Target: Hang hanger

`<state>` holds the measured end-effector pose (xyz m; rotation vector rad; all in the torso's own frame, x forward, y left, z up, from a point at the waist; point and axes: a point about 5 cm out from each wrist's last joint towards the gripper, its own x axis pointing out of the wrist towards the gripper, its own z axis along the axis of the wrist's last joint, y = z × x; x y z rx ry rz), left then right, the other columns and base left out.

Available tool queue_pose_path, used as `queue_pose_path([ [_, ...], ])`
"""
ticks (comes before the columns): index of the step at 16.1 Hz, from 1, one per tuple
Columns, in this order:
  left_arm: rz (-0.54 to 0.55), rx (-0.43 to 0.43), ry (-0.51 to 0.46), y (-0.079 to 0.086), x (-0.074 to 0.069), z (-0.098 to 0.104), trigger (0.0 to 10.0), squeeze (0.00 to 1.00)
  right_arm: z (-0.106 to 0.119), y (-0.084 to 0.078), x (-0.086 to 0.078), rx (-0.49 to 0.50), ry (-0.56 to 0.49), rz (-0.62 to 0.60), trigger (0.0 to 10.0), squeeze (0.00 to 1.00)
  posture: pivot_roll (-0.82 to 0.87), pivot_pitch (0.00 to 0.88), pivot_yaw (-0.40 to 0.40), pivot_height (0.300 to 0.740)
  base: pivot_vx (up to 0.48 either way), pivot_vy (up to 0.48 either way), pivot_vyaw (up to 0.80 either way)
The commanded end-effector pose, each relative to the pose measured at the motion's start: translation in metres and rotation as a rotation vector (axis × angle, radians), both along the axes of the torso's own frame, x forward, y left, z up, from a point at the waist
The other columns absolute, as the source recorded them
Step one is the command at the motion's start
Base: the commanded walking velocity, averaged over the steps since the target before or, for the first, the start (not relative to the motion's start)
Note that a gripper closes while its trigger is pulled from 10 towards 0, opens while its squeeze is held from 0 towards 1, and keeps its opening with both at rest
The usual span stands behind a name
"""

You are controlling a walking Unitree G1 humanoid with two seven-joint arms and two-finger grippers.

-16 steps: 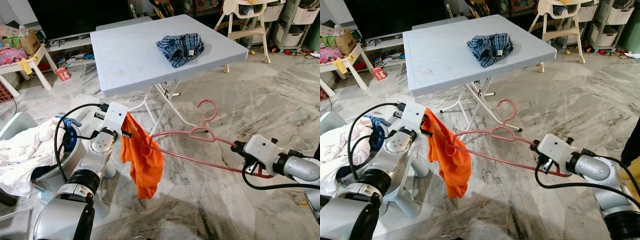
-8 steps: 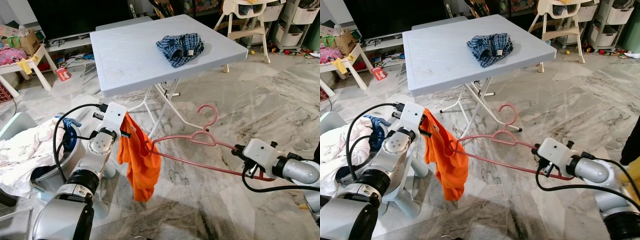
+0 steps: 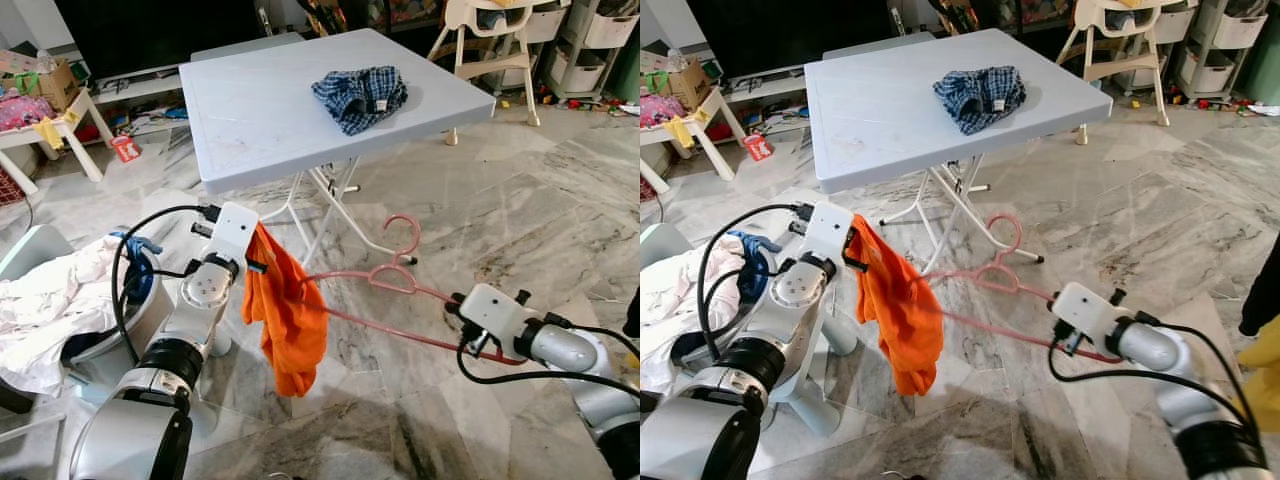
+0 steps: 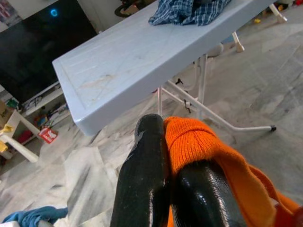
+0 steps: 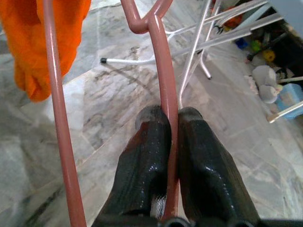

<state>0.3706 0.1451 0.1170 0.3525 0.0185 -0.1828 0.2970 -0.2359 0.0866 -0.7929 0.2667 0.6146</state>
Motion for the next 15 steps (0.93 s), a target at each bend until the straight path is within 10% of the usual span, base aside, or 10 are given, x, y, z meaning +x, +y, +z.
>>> queue_pose_path([
  [1,0.006,-0.001,-0.01,0.003,0.0,0.003,10.0,0.0,0.003,0.005,0.006,-0.008,-0.023,0.0,10.0,0.0,-0.12,0.0,0.139,0.74,0.0,0.0,0.0],
  [9,0.001,0.002,0.008,-0.001,-0.001,-0.001,10.0,0.0,0.012,0.023,0.014,0.028,-0.144,0.009,10.0,0.0,-0.12,0.0,0.141,0.74,0.0,0.0,0.0],
  [15,-0.009,0.003,-0.001,-0.006,0.0,0.0,10.0,0.0,-0.008,0.048,-0.007,0.078,-0.001,0.182,10.0,0.0,-0.12,0.0,0.14,0.74,0.0,0.0,0.0],
])
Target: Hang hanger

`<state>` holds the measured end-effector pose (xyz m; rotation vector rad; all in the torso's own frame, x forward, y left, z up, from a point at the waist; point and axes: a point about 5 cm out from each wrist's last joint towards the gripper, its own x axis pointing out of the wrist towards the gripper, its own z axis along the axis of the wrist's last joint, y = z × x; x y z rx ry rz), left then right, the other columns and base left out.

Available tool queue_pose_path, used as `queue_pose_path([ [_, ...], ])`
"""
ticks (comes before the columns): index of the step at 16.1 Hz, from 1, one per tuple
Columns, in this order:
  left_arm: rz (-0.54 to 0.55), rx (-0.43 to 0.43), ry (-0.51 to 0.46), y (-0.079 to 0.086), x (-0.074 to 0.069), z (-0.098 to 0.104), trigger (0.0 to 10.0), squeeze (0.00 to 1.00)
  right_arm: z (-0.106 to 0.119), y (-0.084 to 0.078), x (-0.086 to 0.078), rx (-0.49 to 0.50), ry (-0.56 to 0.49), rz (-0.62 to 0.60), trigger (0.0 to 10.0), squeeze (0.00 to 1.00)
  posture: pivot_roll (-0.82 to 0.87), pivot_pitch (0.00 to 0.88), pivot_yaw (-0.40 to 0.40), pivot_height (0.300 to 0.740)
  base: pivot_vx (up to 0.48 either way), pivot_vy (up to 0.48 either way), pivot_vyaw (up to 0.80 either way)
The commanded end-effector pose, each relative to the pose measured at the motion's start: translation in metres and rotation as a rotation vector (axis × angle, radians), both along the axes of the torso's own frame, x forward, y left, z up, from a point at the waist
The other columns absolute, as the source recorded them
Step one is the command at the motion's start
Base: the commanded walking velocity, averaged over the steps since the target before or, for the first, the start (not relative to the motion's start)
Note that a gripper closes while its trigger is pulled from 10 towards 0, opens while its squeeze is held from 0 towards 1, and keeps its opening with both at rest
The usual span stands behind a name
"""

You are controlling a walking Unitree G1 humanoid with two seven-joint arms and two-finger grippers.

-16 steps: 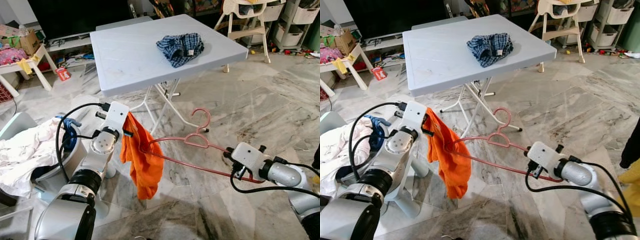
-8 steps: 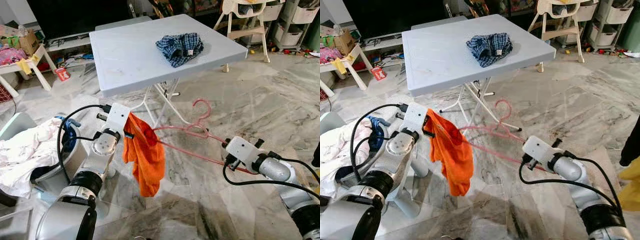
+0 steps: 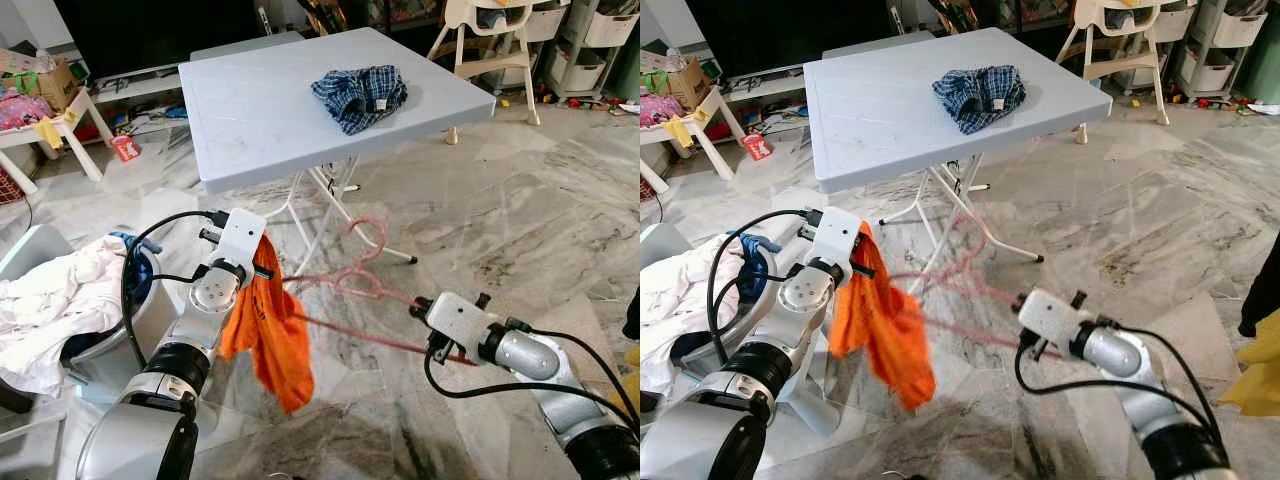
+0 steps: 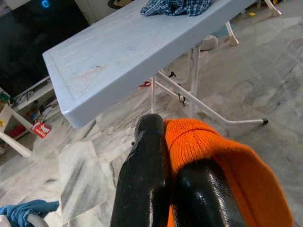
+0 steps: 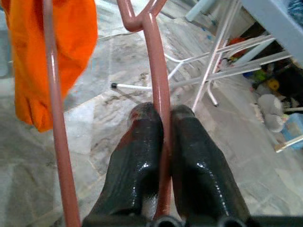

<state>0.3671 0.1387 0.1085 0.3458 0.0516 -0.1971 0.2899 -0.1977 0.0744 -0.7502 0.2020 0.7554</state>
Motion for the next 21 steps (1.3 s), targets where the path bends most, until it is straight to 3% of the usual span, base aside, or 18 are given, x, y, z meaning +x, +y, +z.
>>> queue_pose_path([
  [1,-0.004,0.005,-0.042,-0.001,0.003,0.01,10.0,0.0,-0.002,0.01,-0.003,-0.006,0.019,0.061,10.0,0.0,-0.12,0.0,0.14,0.74,0.0,0.0,0.0],
  [6,-0.066,-0.037,-0.073,-0.01,0.001,0.014,10.0,0.0,-0.015,0.013,-0.005,-0.016,0.085,0.03,10.0,0.0,-0.12,0.0,0.141,0.74,0.0,0.0,0.0],
  [8,-0.178,-0.061,-0.071,-0.025,-0.005,0.012,10.0,0.0,-0.023,0.009,0.002,-0.031,0.099,-0.08,10.0,0.0,-0.12,0.0,0.138,0.74,0.0,0.0,0.0],
  [11,-0.216,-0.031,-0.095,-0.034,-0.013,0.009,10.0,0.0,-0.033,0.006,0.009,-0.02,0.117,-0.255,10.0,0.0,-0.12,0.0,0.132,0.74,0.0,0.0,0.0],
  [14,-0.195,-0.012,-0.098,-0.029,-0.014,0.007,10.0,0.0,-0.037,0.001,0.013,0.017,0.131,-0.368,10.0,0.0,-0.11,0.0,0.129,0.74,0.0,0.0,0.0],
  [15,-0.16,0.014,-0.091,-0.02,-0.014,0.005,10.0,0.0,-0.036,-0.001,0.015,0.036,0.125,-0.421,10.0,0.0,-0.11,0.0,0.127,0.74,0.0,0.0,0.0],
  [18,-0.062,0.102,-0.076,0.005,-0.012,0.001,10.0,0.0,-0.031,-0.004,0.02,0.064,0.116,-0.432,10.0,0.0,-0.11,0.0,0.127,0.74,0.0,0.0,0.0],
  [21,-0.021,0.141,-0.075,0.011,-0.009,0.002,10.0,0.0,-0.031,-0.013,0.019,0.059,0.126,-0.447,10.0,0.0,-0.12,0.0,0.128,0.74,0.0,0.0,0.0],
])
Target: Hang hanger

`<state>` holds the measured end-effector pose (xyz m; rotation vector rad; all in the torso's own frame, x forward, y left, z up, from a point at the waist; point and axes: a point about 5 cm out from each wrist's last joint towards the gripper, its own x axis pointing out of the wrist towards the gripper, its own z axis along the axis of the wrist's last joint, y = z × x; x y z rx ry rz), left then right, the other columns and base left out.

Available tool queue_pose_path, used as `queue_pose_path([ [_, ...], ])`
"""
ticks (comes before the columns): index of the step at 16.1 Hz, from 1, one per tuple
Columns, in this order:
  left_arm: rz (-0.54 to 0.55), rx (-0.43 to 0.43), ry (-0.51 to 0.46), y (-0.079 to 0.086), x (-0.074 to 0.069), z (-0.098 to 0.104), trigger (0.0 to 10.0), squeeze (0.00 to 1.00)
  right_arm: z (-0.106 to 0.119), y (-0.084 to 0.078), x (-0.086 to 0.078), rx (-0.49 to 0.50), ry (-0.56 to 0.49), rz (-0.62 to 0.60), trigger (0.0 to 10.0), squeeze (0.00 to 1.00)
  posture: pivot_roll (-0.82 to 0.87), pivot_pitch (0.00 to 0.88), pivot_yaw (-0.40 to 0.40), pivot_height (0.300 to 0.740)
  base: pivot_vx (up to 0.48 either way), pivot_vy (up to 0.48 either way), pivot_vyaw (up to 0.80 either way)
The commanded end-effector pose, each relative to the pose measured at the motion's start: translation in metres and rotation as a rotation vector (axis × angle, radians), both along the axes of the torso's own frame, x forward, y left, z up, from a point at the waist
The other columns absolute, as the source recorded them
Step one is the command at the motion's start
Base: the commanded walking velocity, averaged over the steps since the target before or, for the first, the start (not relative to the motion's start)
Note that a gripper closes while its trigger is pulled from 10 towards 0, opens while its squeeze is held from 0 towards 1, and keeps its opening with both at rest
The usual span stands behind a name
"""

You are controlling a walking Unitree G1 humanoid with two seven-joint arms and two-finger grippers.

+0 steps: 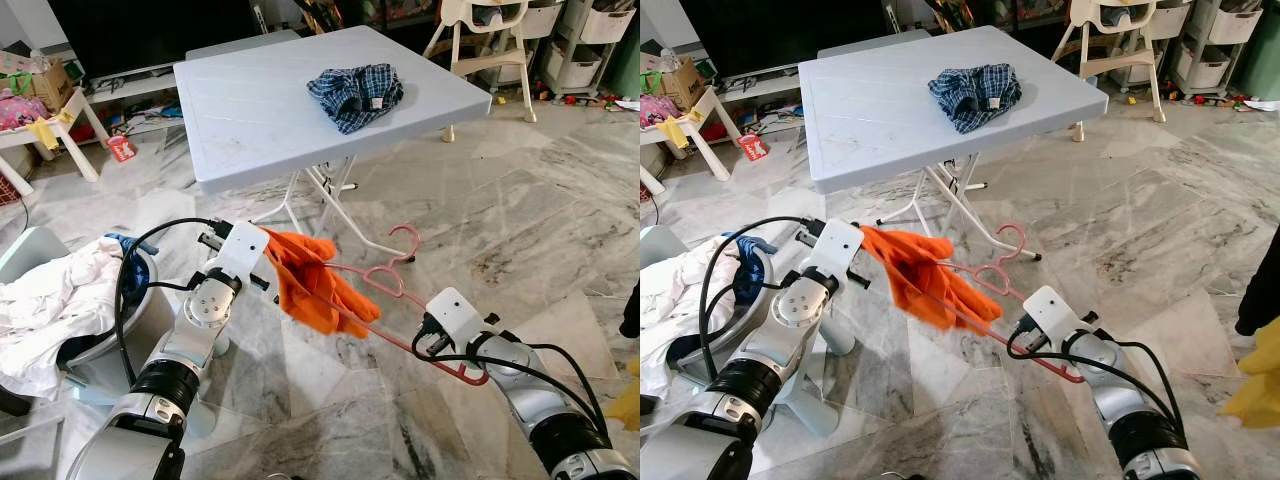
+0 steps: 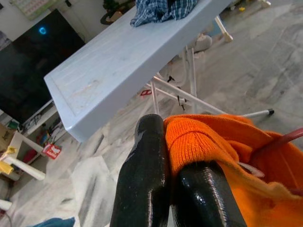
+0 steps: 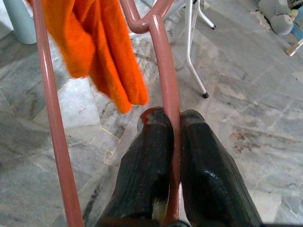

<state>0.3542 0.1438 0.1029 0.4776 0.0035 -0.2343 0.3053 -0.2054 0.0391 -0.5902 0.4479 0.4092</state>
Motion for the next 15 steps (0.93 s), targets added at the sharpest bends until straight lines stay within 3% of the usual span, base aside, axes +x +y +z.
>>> queue_pose_path([
  [1,0.033,0.017,-0.024,0.007,0.005,0.008,10.0,0.0,0.004,-0.008,0.003,0.011,-0.006,-0.035,10.0,0.0,-0.12,0.0,0.13,0.74,0.0,0.0,0.0],
  [7,0.061,0.072,0.014,0.009,0.004,-0.001,10.0,0.0,0.002,-0.036,-0.001,-0.053,0.017,-0.135,10.0,0.0,-0.13,0.0,0.137,0.74,0.0,0.0,0.0],
  [10,0.079,0.087,0.035,0.01,0.002,-0.007,10.0,0.0,0.008,-0.041,0.002,-0.058,-0.011,-0.163,10.0,0.0,-0.13,0.0,0.137,0.74,0.0,0.0,0.0],
  [15,0.057,0.064,0.033,-0.003,0.001,-0.008,10.0,0.0,0.017,-0.045,0.011,-0.066,-0.088,-0.247,10.0,0.0,-0.13,0.0,0.13,0.74,0.0,0.0,0.0],
])
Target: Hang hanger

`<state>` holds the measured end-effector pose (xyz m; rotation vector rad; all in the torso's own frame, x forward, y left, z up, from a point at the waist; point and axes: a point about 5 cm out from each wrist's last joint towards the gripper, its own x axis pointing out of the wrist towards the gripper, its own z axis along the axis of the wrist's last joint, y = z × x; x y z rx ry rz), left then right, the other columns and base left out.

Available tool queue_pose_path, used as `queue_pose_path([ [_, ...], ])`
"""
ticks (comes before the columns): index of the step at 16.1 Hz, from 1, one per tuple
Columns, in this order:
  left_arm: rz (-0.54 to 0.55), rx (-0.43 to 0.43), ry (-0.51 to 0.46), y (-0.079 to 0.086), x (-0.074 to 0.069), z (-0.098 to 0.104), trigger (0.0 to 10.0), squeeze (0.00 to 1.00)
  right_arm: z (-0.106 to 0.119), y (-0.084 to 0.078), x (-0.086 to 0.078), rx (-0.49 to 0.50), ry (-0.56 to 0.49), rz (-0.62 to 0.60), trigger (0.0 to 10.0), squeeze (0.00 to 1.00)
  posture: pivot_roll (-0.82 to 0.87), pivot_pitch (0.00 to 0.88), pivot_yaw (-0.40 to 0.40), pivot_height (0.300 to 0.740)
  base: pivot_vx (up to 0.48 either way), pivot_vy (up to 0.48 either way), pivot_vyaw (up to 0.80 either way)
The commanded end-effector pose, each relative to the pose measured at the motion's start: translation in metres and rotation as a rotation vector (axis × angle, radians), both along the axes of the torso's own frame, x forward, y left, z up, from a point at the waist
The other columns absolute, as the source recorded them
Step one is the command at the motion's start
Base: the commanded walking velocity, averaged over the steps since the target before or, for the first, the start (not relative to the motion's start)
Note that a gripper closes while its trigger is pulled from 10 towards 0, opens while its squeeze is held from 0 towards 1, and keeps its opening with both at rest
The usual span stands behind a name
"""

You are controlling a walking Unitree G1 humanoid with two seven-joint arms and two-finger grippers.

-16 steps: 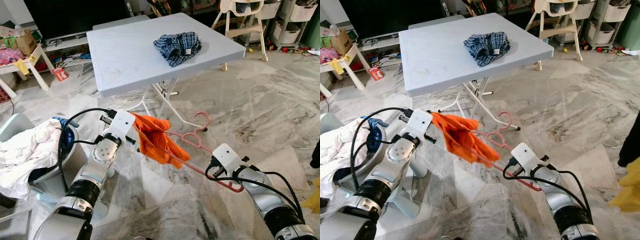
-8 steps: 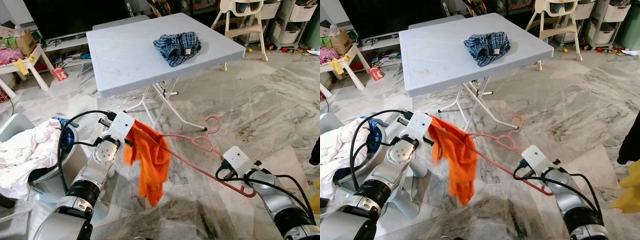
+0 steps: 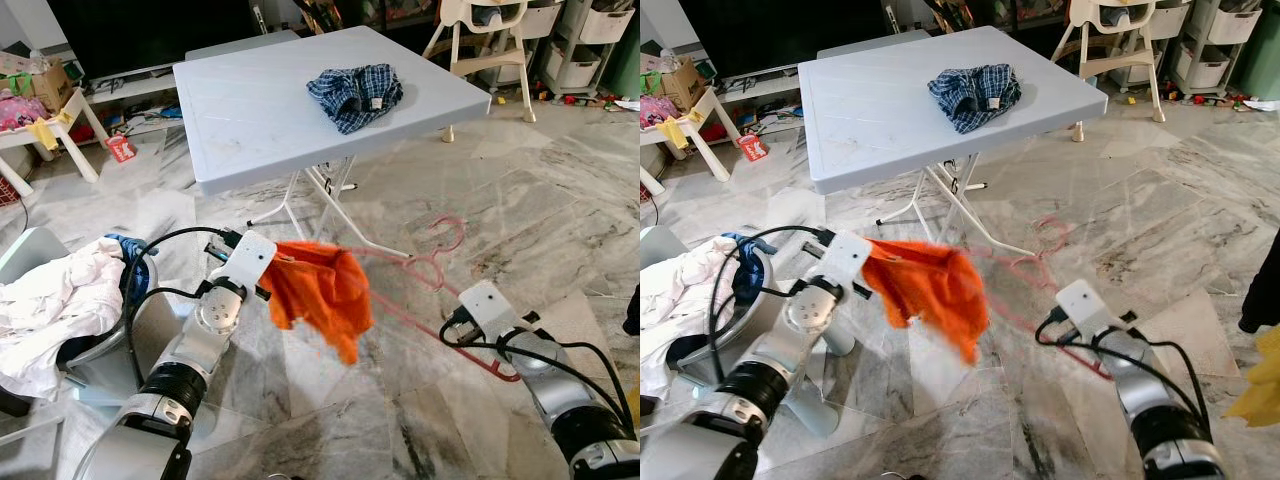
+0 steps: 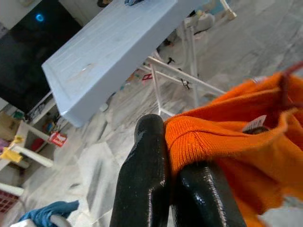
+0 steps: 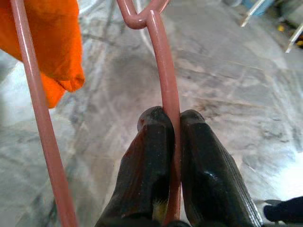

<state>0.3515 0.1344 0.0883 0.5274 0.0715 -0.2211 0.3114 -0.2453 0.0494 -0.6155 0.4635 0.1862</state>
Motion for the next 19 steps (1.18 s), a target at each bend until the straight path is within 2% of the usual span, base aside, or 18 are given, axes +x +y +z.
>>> queue_pose_path([
  [1,0.025,0.008,-0.022,0.005,0.003,0.006,10.0,0.0,0.011,-0.003,0.007,0.014,-0.057,-0.033,10.0,0.0,-0.13,0.0,0.13,0.74,0.0,0.0,0.0],
  [3,0.024,0.008,-0.021,0.004,0.003,0.005,10.0,0.0,0.015,0.001,0.009,0.03,-0.085,-0.008,10.0,0.0,-0.13,0.0,0.13,0.74,0.0,0.0,0.0],
  [4,0.026,0.009,-0.023,0.003,0.005,0.007,10.0,0.0,0.026,0.013,0.01,0.091,-0.152,0.115,10.0,0.0,-0.13,0.0,0.134,0.74,0.0,0.0,0.0],
  [6,0.03,0.01,-0.029,0.003,0.008,0.011,10.0,0.0,0.035,0.027,0.004,0.144,-0.196,0.288,10.0,0.0,-0.13,0.0,0.14,0.74,0.0,0.0,0.0],
  [7,0.036,0.011,-0.035,0.006,0.011,0.014,10.0,0.0,0.038,0.038,-0.008,0.175,-0.177,0.461,10.0,0.0,-0.13,0.0,0.141,0.74,0.0,0.0,0.0],
  [9,0.041,0.013,-0.038,0.009,0.012,0.016,10.0,0.0,0.034,0.043,-0.021,0.17,-0.107,0.587,10.0,0.0,-0.13,0.0,0.145,0.74,0.0,0.0,0.0],
  [12,0.05,0.02,-0.045,0.013,0.014,0.019,10.0,0.0,0.027,0.044,-0.034,0.152,-0.019,0.69,10.0,0.0,-0.13,0.0,0.146,0.74,0.0,0.0,0.0],
  [16,0.049,0.018,-0.053,0.016,0.015,0.021,10.0,0.0,0.023,0.044,-0.038,0.156,0.023,0.711,10.0,0.0,-0.12,0.0,0.146,0.74,0.0,0.0,0.0],
  [19,-0.001,-0.015,-0.079,0.01,0.015,0.026,10.0,0.0,0.015,0.046,-0.045,0.147,0.082,0.741,10.0,0.0,-0.12,0.0,0.146,0.74,0.0,0.0,0.0],
])
